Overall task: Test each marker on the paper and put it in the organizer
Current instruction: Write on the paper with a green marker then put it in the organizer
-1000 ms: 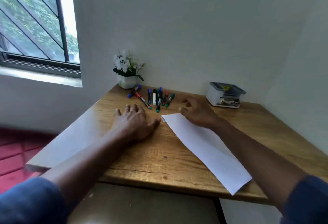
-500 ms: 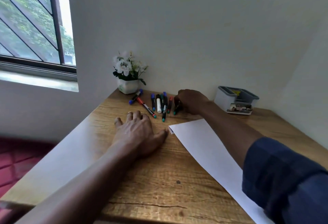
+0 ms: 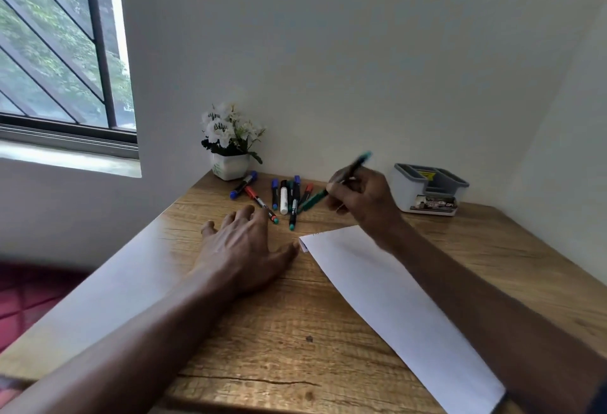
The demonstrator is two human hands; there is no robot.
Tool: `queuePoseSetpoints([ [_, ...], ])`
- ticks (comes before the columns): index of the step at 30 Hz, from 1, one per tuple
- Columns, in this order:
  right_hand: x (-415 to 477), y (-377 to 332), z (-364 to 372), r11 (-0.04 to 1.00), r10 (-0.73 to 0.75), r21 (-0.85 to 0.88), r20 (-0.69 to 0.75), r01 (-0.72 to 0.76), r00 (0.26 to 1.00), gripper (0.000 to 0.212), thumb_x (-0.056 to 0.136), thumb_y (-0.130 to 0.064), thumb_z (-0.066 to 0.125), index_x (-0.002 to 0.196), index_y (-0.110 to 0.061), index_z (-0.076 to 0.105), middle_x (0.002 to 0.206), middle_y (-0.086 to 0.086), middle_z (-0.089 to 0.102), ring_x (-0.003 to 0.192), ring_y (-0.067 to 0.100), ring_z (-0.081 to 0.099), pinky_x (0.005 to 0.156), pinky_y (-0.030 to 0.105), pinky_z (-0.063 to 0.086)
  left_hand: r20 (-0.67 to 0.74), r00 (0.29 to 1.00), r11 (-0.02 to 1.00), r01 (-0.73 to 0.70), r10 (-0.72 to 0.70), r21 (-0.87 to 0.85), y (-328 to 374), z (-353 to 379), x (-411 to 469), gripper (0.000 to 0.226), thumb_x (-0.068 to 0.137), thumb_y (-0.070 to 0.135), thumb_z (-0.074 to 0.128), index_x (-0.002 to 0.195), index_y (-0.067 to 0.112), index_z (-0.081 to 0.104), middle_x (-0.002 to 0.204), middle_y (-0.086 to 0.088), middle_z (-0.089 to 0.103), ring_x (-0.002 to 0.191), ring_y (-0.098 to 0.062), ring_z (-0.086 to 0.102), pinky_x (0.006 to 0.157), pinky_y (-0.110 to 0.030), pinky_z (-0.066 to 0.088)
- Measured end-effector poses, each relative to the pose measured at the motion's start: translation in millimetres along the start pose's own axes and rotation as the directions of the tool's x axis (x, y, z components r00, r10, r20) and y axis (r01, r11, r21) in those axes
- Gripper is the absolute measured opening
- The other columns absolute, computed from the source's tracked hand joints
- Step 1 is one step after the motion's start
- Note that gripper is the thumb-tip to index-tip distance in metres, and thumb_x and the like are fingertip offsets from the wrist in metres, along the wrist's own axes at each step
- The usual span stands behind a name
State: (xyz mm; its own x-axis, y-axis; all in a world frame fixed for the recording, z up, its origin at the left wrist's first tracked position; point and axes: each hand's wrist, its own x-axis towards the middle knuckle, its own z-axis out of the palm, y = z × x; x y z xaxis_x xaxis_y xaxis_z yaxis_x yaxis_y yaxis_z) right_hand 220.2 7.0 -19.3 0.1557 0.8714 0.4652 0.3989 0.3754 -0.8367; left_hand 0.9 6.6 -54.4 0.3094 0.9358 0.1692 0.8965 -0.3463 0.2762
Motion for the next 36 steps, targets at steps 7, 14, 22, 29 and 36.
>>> queuePoseSetpoints([
  [7,-23.9,8.1,15.2,0.915,0.190,0.307,0.245,-0.262,0.951,0.015,0.095,-0.017,0.065,0.101,-0.005,0.072,0.085,0.015,0.075,0.077,0.025,0.071,0.072,0.035,0.054,-0.425,0.847,0.848,-0.456,0.321,-0.268,8.4,0.1,-11.0,0.046,0.091,0.045,0.070,0.132,0.030,0.056,0.120,0.012,0.068,0.104,-0.003,0.065,0.084,-0.029,0.054],
  [14,-26.9,12.0,27.9,0.854,0.252,0.412,0.203,-0.316,0.946,0.030,0.098,-0.036,0.063,0.096,-0.009,0.076,0.083,0.014,0.075,0.078,0.025,0.072,0.072,0.034,0.055,-0.478,0.847,0.790,-0.452,0.233,-0.415,12.8,3.9,-5.0,0.020,0.090,0.030,0.077,0.109,0.030,0.071,0.079,0.015,0.071,0.061,0.003,0.059,0.056,-0.011,0.036],
  [22,-28.2,5.5,28.7,0.834,0.324,0.380,0.251,-0.401,0.912,0.036,0.107,-0.035,0.046,0.093,-0.009,0.066,0.076,0.007,0.074,0.064,0.017,0.072,0.063,0.033,0.058,-0.354,0.911,0.698,-0.395,0.213,-0.597,14.2,11.5,3.1,0.017,0.096,0.025,0.067,0.109,0.030,0.076,0.079,0.009,0.075,0.075,-0.015,0.072,0.067,-0.045,0.059],
  [29,-28.0,5.1,25.0,0.770,0.363,0.481,0.208,-0.418,0.908,0.035,0.107,-0.038,0.045,0.092,-0.010,0.061,0.069,0.007,0.074,0.061,0.019,0.073,0.060,0.033,0.058,-0.297,0.922,0.689,-0.383,0.248,-0.615,15.0,9.8,-4.4,0.028,0.101,0.023,0.063,0.128,0.029,0.069,0.073,0.012,0.069,0.067,-0.003,0.062,0.061,-0.021,0.044],
  [36,-18.6,13.4,12.4,0.710,0.457,0.576,0.061,-0.406,0.887,0.040,0.098,-0.050,0.055,0.087,-0.013,0.065,0.074,0.007,0.073,0.066,0.018,0.070,0.060,0.030,0.056,-0.523,0.849,0.915,-0.268,0.076,-0.302,-1.6,-8.2,-3.5,0.020,0.086,0.033,0.080,0.105,0.029,0.075,0.090,0.014,0.075,0.079,0.000,0.069,0.071,-0.021,0.056],
])
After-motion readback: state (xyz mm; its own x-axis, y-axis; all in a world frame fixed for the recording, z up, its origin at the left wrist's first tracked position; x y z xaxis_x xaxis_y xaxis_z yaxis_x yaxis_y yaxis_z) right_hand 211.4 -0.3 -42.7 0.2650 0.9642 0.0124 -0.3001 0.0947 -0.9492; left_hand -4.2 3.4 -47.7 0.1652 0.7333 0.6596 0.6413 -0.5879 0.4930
